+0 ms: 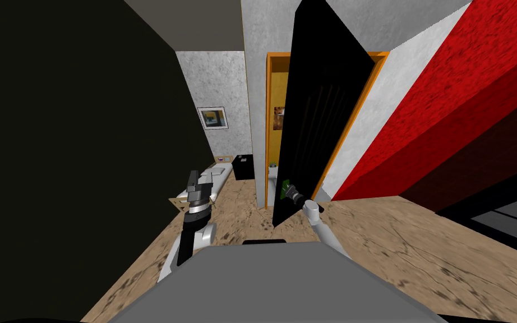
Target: Pull the door open
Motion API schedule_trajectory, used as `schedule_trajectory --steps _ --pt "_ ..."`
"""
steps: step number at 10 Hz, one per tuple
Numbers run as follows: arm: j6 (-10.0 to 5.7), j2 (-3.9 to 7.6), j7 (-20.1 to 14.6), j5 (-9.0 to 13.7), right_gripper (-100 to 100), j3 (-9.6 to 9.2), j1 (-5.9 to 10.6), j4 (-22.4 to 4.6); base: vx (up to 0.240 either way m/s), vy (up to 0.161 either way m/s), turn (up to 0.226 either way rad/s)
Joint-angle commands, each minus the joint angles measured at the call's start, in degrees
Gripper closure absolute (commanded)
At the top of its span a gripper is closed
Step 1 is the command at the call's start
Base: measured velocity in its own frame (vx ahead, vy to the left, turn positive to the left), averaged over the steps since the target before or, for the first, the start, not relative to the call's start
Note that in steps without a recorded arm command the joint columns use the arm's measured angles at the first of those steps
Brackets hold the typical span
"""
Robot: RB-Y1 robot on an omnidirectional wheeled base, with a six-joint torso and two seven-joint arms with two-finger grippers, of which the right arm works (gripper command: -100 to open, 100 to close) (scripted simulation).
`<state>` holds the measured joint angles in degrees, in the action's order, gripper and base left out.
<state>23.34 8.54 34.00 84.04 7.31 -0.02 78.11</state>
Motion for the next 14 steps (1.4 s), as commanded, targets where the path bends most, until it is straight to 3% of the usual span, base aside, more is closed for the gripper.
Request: schedule_trajectory --steps 1,2,3,5,6,14 --pt "0.02 -0.06 0.8 0.3 100 0.26 -1.07 -2.2 0.000 0.000 0.000" --pt "0.02 -0.06 0.8 0.3 100 0.26 -1.07 -2.2 0.000 0.000 0.000" --pt "1.49 -0.08 1.2 3.1 100 0.62 -0.48 -0.6 -0.014 -0.036 0.109" --pt "2.50 0.14 0.7 4.7 100 0.95 -0.50 -1.0 -0.009 -0.066 0.120" --pt "3.72 0.41 0.2 6.7 100 1.34 -0.52 -1.5 -0.033 -0.092 0.158" --pt "3.72 0.41 -0.3 6.7 100 1.34 -0.52 -0.9 0.000 -0.008 0.003"
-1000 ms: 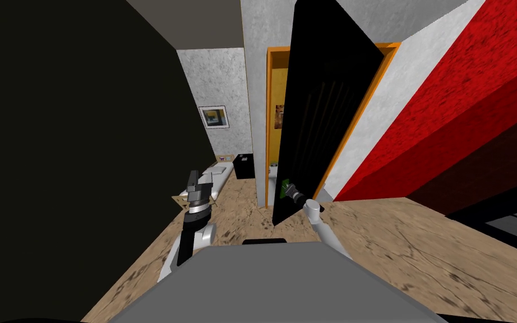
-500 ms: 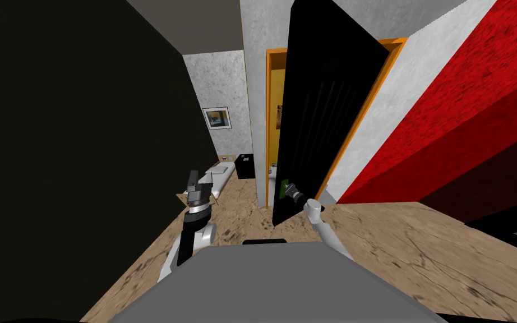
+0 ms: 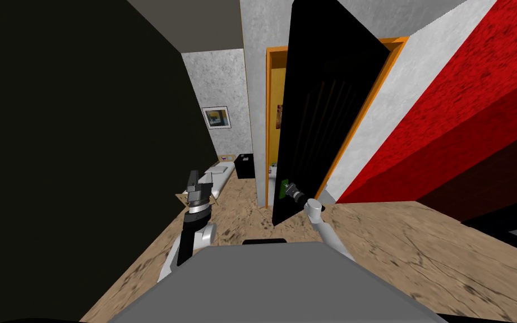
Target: Pull the door open
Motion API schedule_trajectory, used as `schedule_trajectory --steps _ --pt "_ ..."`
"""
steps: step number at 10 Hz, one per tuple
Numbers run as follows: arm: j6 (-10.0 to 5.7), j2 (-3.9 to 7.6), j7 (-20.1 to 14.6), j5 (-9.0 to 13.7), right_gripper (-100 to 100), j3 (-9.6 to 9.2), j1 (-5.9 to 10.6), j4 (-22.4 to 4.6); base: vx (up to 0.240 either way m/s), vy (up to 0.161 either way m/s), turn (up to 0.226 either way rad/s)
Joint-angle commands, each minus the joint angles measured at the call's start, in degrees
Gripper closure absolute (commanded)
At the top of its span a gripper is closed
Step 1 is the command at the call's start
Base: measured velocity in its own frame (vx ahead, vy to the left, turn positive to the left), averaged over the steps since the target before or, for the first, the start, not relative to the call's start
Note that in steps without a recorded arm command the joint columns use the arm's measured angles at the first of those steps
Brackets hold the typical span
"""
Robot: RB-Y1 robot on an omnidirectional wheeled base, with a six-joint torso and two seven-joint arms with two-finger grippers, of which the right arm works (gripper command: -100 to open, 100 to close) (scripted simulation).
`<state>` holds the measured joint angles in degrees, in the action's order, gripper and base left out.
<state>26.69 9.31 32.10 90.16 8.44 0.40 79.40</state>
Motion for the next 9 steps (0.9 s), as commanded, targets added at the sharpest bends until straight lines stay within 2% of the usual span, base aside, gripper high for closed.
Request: schedule_trajectory --steps 1,2,3,4,6,9 --pt "0.37 -0.36 2.1 0.6 100 0.22 -0.93 -2.8 0.000 0.000 0.000" --pt "1.39 0.08 0.2 2.1 100 0.54 0.00 -1.0 -0.013 -0.027 0.115" --pt "2.45 0.26 -0.2 3.7 100 0.98 -0.08 -1.6 -0.024 -0.088 0.200" --pt "2.09 -0.62 0.4 5.3 -100 1.08 0.01 -0.4 -0.068 -0.126 0.201" --pt "2.80 -1.95 -0.1 8.6 -100 1.02 -1.27 0.0 -0.122 -0.090 0.175" --pt "3.45 -3.28 -0.6 11.6 -100 0.97 -2.44 0.4 -0.100 -0.102 0.044"
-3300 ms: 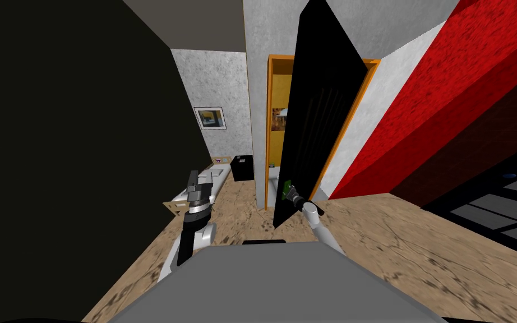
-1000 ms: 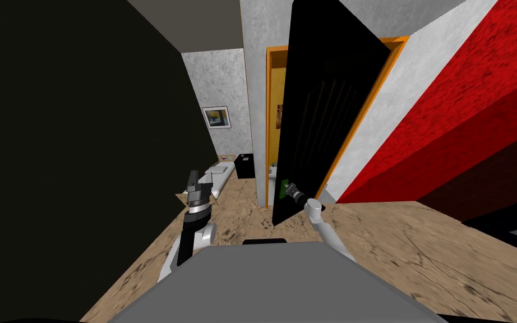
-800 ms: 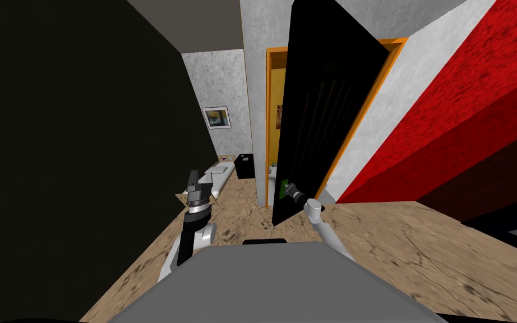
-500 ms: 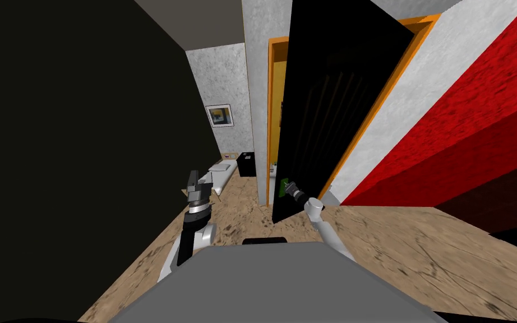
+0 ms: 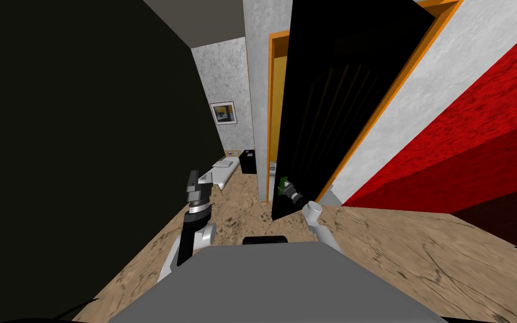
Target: Pull the door open
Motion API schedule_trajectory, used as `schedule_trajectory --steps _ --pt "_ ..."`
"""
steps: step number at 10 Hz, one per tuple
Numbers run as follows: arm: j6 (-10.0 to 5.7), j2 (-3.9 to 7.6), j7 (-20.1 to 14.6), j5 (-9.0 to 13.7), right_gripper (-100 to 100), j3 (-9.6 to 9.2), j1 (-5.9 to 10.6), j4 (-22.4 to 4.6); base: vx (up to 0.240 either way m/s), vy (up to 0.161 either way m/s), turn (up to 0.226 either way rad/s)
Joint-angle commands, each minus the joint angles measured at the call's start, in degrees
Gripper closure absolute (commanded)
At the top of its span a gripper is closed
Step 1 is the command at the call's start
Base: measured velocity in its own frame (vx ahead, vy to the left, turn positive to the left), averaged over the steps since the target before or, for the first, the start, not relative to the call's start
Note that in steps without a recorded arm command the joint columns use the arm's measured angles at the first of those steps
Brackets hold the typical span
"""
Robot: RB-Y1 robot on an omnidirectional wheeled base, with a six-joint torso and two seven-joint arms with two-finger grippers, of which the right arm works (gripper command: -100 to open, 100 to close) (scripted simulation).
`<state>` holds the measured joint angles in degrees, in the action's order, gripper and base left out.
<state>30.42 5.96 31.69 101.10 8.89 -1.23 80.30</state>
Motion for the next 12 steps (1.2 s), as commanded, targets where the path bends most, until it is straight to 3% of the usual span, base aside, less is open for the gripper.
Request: schedule_trajectory --steps 1,2,4,7,11,12 --pt "-0.05 -0.43 -0.3 1.7 -100 0.50 -1.23 -0.4 -0.110 -0.075 0.025" --pt "0.42 -1.50 -0.6 3.8 -100 0.46 -2.06 -0.2 -0.129 -0.096 -0.003" --pt "0.87 -2.63 -1.0 5.9 -100 0.42 -2.87 0.1 -0.146 -0.089 -0.022" --pt "1.86 -5.57 -1.7 10.5 -100 0.34 -4.66 0.6 -0.077 -0.068 -0.096" --pt "2.37 -7.48 -2.0 12.8 -100 0.30 -5.58 0.9 -0.018 -0.012 -0.078" --pt "2.82 -7.15 -1.6 12.8 -100 0.40 -4.31 1.2 -0.008 0.008 -0.012"
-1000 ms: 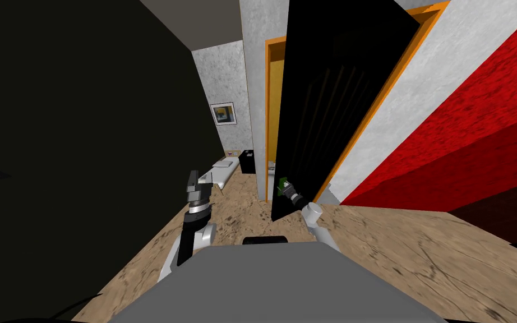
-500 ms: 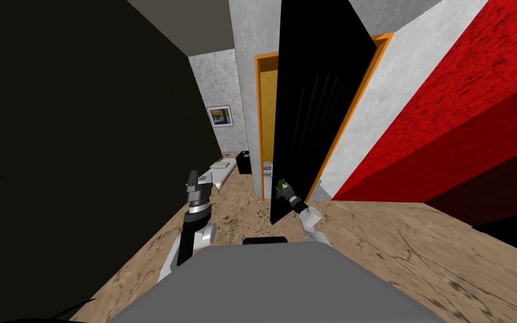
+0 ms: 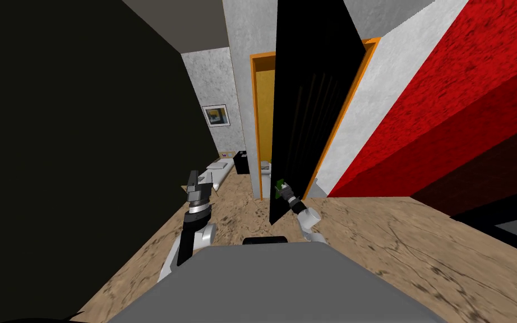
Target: Pull the door open
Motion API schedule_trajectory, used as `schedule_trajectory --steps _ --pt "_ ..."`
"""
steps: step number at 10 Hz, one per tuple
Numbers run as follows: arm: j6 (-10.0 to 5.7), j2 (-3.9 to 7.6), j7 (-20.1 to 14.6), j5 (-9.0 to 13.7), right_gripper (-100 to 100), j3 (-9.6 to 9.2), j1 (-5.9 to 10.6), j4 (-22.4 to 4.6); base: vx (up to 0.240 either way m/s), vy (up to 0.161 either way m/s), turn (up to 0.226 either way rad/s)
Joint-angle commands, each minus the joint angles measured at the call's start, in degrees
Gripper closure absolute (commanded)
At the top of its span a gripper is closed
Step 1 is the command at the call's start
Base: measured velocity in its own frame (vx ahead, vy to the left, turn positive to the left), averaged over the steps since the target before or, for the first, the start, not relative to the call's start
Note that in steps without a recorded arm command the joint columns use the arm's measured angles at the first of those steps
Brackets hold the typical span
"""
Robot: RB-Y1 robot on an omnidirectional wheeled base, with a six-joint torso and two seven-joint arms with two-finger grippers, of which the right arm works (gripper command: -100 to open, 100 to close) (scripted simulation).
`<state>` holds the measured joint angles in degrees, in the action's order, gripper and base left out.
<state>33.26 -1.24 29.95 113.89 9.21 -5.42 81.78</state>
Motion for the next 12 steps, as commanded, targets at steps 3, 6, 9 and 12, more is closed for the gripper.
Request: schedule_trajectory --steps 3,6,9,12 --pt "2.99 3.59 2.3 3.4 -100 2.93 0.16 -2.7 -0.026 -0.036 0.158" --pt "6.62 6.05 5.0 7.6 -100 6.51 0.34 -6.1 -0.013 -0.004 0.078" --pt "9.24 6.82 6.8 10.7 -100 9.09 0.47 -8.5 0.055 0.078 0.022" --pt "8.37 6.63 6.1 9.9 100 8.33 0.03 -7.3 0.006 0.013 0.004"
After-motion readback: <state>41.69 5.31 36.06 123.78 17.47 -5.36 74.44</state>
